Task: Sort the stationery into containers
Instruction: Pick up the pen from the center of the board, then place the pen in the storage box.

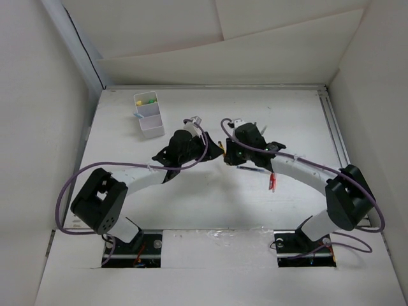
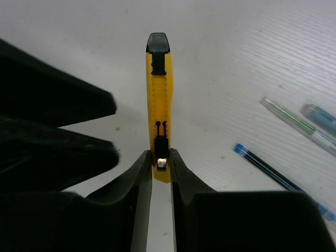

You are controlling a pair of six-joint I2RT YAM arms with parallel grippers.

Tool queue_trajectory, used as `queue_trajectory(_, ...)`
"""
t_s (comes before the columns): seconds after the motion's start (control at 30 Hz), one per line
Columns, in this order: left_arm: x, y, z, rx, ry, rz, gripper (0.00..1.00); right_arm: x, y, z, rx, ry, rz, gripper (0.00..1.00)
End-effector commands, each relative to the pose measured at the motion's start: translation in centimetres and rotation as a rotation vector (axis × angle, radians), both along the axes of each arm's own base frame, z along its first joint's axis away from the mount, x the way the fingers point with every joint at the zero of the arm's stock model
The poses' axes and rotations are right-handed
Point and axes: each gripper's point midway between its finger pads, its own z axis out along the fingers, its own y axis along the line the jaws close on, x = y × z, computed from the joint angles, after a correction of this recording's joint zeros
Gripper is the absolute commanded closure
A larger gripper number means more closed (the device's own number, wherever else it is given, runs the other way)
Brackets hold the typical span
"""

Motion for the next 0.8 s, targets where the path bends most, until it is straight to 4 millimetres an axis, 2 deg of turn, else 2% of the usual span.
queue_trajectory(0.0, 1.0, -0.9, 2.3, -0.047, -0.056, -0.006, 0.59, 0.7, 3.0, 2.4, 0.063, -0.079, 0.061, 1.0)
queue_trajectory(0.03, 1.3, -0.9, 2.6, -0.045, -0.059, 0.004, 0.61, 0.4, 3.5, 2.0, 0.057, -0.07, 0.075, 1.0)
queue_trajectory(0.2, 2.8, 0.2, 1.8, 0.001, -0.072, 0.102, 0.7, -0.1, 4.9, 3.0, 0.078, -0.093, 0.107, 1.0)
queue_trajectory(0.27, 2.8, 0.7, 1.0, 0.028, -0.052, 0.123, 0.72, 0.1, 5.0, 3.4, 0.078, -0.105, 0.113, 1.0)
queue_trajectory(0.4, 2.9, 1.1, 2.0, 0.027, -0.076, 0.139, 0.74, 0.3, 4.5, 3.6, 0.063, -0.117, 0.089, 1.0)
queue_trajectory(0.43, 2.8, 1.2, 1.7, 0.036, -0.066, 0.139, 0.74, 0.2, 4.3, 3.5, 0.058, -0.12, 0.082, 1.0)
queue_trajectory(0.47, 3.0, 1.3, 2.4, 0.034, -0.075, 0.15, 0.74, 0.6, 3.9, 3.5, 0.057, -0.12, 0.072, 1.0)
queue_trajectory(0.53, 3.0, 2.0, 1.9, 0.067, -0.068, 0.176, 0.74, 0.6, 3.7, 3.3, 0.041, -0.121, 0.07, 1.0)
queue_trajectory(0.57, 3.0, 2.2, 3.0, 0.054, -0.088, 0.188, 0.72, 0.7, 3.5, 3.7, 0.043, -0.132, 0.063, 1.0)
queue_trajectory(0.6, 2.9, 2.3, 2.7, 0.061, -0.08, 0.187, 0.67, 0.5, 3.4, 3.2, 0.036, -0.124, 0.063, 1.0)
queue_trajectory(0.63, 2.7, 2.5, 2.3, 0.074, -0.066, 0.186, 0.65, 0.7, 3.1, 3.7, 0.042, -0.132, 0.054, 1.0)
queue_trajectory(0.67, 2.8, 2.5, 2.9, 0.074, -0.079, 0.183, 0.64, 0.7, 3.1, 3.7, 0.042, -0.132, 0.054, 1.0)
queue_trajectory(0.77, 2.7, 2.3, 2.9, 0.071, -0.077, 0.175, 0.59, 0.8, 2.9, 4.1, 0.043, -0.145, 0.045, 1.0)
